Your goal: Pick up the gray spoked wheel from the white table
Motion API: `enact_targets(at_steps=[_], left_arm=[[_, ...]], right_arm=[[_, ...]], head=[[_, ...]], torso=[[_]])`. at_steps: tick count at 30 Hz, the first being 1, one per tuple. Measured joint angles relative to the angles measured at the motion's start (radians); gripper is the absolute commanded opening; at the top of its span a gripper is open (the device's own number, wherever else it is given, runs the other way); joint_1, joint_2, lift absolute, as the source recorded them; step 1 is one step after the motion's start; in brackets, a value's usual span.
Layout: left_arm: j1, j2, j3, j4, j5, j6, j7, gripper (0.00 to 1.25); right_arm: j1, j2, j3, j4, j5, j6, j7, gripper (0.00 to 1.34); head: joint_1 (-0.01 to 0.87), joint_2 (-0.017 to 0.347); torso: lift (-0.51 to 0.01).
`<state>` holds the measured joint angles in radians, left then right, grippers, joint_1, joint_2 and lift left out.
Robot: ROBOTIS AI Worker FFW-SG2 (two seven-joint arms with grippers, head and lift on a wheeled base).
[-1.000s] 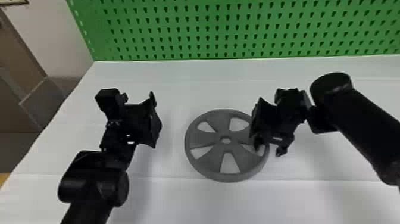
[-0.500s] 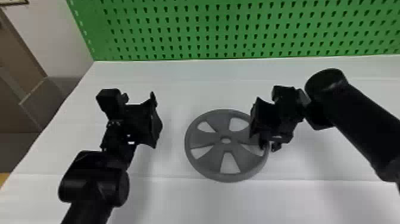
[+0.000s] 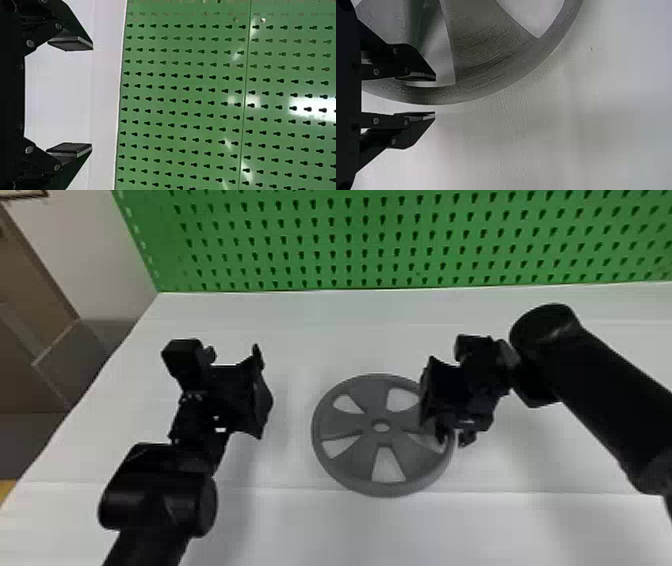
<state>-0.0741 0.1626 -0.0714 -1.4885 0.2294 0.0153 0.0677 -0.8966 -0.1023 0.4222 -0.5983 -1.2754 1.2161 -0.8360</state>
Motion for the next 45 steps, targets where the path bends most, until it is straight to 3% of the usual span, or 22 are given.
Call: enact_targets(at_steps=[8, 12, 32, 37, 45], left_arm=[[-0.001, 0.0, -0.001, 0.001, 0.0, 0.001, 0.0, 0.89], [-0.001, 0.0, -0.001, 0.001, 0.0, 0.0, 0.0, 0.89], [0.003, 0.0, 0.003, 0.001, 0.001, 0.001, 0.0, 0.89], [0.007, 0.0, 0.007, 0.001, 0.002, 0.0, 0.0, 0.89], [0.011, 0.0, 0.015, 0.0, 0.004, 0.0, -0.001, 0.89]], right_arm=[[0.002, -0.003, -0.009, 0.006, -0.014, 0.0, 0.0, 0.47], [0.002, -0.004, -0.007, 0.006, -0.016, -0.001, 0.0, 0.14], [-0.005, 0.001, -0.026, 0.002, 0.04, 0.019, -0.002, 0.16], [-0.002, 0.005, -0.099, -0.048, 0.109, 0.036, -0.002, 0.16], [0.017, 0.006, -0.189, -0.235, 0.309, 0.041, -0.002, 0.18]], head=[[0.839, 0.13], [0.839, 0.13], [0.839, 0.13], [0.839, 0.13], [0.839, 0.13]], torso=[[-0.065], [-0.065], [-0.065], [-0.065], [-0.065]])
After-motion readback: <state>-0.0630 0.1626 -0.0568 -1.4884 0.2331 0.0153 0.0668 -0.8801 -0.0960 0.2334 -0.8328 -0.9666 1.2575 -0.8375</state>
